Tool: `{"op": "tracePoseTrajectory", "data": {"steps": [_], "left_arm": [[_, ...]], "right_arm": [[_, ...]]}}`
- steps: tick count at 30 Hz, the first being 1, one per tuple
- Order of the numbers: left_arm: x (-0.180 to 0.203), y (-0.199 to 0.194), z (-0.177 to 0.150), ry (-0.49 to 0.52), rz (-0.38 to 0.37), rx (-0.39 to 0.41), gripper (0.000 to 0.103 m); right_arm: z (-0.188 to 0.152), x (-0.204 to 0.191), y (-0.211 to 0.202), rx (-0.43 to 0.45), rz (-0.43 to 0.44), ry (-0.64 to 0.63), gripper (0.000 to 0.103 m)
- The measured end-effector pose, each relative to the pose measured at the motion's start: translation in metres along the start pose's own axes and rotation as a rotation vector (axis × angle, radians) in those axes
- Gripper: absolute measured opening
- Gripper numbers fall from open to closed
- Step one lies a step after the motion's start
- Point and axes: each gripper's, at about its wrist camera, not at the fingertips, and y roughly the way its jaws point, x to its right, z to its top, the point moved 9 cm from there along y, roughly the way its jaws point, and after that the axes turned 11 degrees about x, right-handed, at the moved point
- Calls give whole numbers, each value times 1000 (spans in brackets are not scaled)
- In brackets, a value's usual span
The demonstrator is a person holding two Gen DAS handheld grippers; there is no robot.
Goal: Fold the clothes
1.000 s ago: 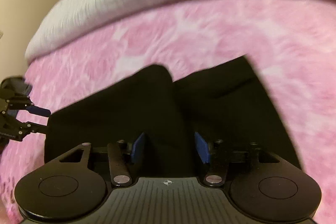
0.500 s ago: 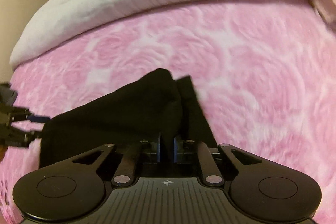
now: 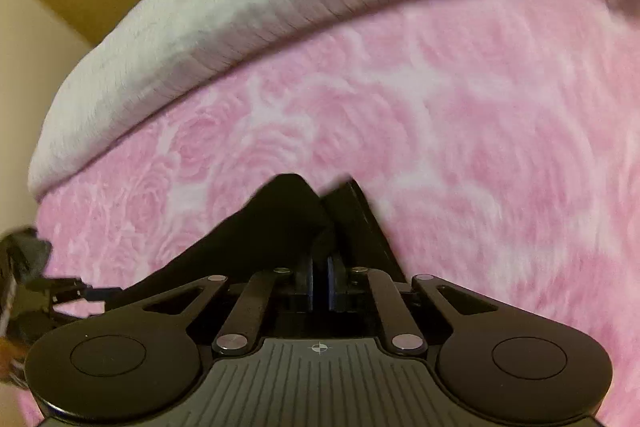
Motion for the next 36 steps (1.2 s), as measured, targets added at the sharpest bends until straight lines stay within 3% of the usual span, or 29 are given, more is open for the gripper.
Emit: {"op": "tracePoseTrajectory", "data": {"steps": [3,7,10,15,18,23,28,31,34,36], "left_arm": [[-4,3,4,-22,12,17,43],[-9,20,-3,-32,3,-33,56],[-12,17,2,-24,-7,-34,56],[-19,19,-4,-31,-16,-46,58],[-20,24,-7,-29,-14,-49,62],[-22,26,-7,-10,-22,-55,66],[-32,4,2,102,18,-63,62],[-41,-20,4,207,64,-53,54],[-37,-43,5,268,21,-21,54],[-19,-56,3,446,-7,25,54]], "right_arm": [[16,-8,-4,64,11,-48,4],[-5,16,22,-50,-76,-67,7],[-10,26,7,-19,-88,-13,10],[-23,32,-24,12,-80,51,31],[-46,42,-28,-42,-94,67,31],[-62,47,-46,-16,-139,11,32],[-69,45,-67,17,-208,11,38],[-73,25,-94,64,-275,45,40],[-96,0,-119,107,-251,156,50],[-122,-23,-130,101,-199,261,52]]}}
